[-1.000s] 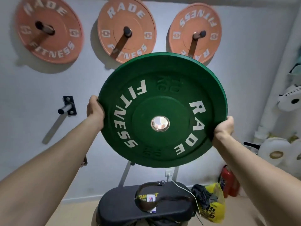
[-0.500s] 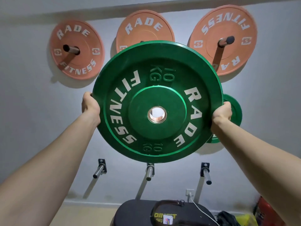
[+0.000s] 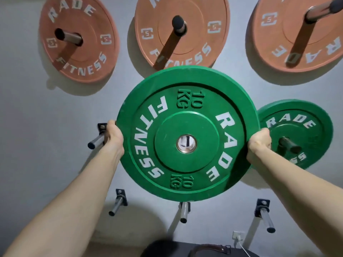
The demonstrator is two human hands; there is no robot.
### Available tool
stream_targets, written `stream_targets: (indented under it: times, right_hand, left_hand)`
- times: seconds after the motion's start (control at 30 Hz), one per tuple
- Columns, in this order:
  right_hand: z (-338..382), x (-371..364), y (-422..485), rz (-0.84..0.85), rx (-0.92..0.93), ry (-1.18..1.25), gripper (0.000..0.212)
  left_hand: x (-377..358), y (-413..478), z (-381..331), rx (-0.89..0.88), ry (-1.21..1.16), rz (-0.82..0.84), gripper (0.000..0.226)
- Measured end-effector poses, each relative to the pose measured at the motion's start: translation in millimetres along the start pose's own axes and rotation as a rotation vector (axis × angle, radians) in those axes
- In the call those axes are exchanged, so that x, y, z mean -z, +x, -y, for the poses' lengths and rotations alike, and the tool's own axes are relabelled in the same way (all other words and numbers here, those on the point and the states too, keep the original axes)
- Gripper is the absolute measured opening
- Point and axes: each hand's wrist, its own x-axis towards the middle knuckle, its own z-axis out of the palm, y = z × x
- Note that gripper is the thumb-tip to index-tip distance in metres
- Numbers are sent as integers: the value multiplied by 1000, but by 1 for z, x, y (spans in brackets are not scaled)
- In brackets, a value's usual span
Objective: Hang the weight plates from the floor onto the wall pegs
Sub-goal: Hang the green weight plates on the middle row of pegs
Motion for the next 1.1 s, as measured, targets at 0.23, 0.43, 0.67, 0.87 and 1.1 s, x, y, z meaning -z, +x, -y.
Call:
stream_targets:
  times: [0.23, 0.43, 0.67, 0.87, 1.1]
  right_hand:
    - [-51, -103, 73, -109, -123, -156, 49]
    - [-85, -166, 121, -76, -139, -217, 51]
    - [-140, -213, 179, -183, -191, -266, 52]
    - [-156, -238, 202, -146, -41, -372, 44]
    - [-171, -293, 257, -383, -84, -431, 35]
  left_hand:
    - [-58, 121, 73, 103, 98, 84, 29]
    - [-101, 192, 131, 191, 143, 124, 39]
    - [-134, 259, 195, 233, 165, 46, 38]
    - [-164, 278, 196, 187, 142, -54, 42]
    - [-215, 318, 216, -196, 185, -477, 22]
